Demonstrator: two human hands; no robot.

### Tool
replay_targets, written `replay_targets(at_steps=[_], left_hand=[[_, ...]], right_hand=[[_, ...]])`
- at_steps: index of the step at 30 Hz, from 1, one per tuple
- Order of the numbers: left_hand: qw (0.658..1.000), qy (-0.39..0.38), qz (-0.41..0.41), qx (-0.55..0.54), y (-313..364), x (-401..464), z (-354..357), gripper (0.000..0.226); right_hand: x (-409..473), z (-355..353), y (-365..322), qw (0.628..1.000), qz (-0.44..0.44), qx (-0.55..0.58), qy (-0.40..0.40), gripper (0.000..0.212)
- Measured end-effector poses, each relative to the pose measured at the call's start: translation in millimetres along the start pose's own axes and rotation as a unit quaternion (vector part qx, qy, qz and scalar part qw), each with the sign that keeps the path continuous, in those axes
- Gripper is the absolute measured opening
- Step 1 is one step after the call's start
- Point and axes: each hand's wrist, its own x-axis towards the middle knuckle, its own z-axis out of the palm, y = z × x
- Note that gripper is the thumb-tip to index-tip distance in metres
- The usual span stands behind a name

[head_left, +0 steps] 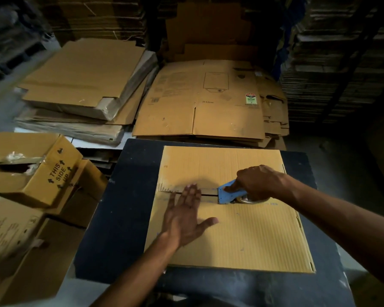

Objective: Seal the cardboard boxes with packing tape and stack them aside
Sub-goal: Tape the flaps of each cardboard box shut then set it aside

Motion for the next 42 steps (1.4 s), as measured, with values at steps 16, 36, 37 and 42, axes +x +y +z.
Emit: replay_targets(at_steps=[16, 36, 37, 42], left_hand=[[0.999, 0.022, 0.023, 0.0, 0.3, -3.3, 11.8, 0.105], [1.0, 0.001, -0.026, 0.008, 44.6, 1.3, 3.6, 0.126], [1.0, -0.008, -0.016, 0.01, 59.4, 3.2, 1.7, 0.127], [0.998, -0.02, 0.046, -0.04, 115.2, 13.4, 4.7, 0.126]], right_hand=[[9.0, -23.8, -39.9, 0.999, -0.006, -0.013, -0.029, 0.06], [-64.5, 46.8, 42.6, 0.999, 0.033, 0.001, -0.011, 0.062], [-65.0, 46.0, 44.7, 1.0, 0.029, 0.003, -0.005, 0.062], [-67.1, 43.7, 44.1, 1.0, 0.014, -0.006, 0.001, 0.057]])
